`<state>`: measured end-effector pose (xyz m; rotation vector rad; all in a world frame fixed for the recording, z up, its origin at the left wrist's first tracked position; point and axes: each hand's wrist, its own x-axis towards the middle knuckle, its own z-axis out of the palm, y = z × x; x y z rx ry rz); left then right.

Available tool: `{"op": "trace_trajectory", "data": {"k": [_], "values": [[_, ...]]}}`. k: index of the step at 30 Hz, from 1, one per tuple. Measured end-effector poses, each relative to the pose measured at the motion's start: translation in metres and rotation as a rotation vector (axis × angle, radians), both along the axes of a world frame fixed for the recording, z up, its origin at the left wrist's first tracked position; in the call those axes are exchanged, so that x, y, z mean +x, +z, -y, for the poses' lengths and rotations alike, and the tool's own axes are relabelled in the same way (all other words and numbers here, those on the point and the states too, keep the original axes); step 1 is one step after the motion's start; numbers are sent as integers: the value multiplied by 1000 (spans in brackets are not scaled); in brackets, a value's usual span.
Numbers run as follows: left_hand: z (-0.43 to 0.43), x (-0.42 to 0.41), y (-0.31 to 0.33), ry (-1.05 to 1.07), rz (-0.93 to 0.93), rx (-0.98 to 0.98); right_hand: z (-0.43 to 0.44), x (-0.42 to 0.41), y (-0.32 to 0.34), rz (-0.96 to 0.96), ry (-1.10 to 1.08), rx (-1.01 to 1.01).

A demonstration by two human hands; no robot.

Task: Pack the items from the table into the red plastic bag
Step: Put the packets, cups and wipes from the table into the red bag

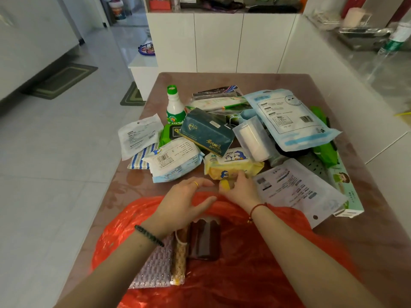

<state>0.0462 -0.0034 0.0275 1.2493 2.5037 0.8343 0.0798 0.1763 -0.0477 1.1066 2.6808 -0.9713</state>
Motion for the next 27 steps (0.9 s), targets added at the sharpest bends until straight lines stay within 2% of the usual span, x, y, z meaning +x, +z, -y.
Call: {"op": "trace_trajectory", "data": {"k": [4,6,7,9,11,14,18,21,27], "values": [[34,24,-2,-87,-300,207,-6,32,42,-393,-118,-185],[56,48,-14,-220,-353,242,5,73,77,-579,-94,-276],[67,61,-21,-293,-361,234,15,96,87,-610,-62,-320],[88,82,-39,-432,-396,163,42,138,90,-552,-10,-399],[103,98,-62,-507,-458,4,73,166,69,-436,-27,-382],[121,113,-91,-499,-442,-192,115,183,30,-268,-42,-280],[133,113,-103,-438,-318,-325,149,173,5,-103,37,-170],[138,109,-100,-437,-227,-323,166,159,-1,-38,45,-91],[139,102,-76,-459,74,-191,164,158,8,-202,123,-142]]}}
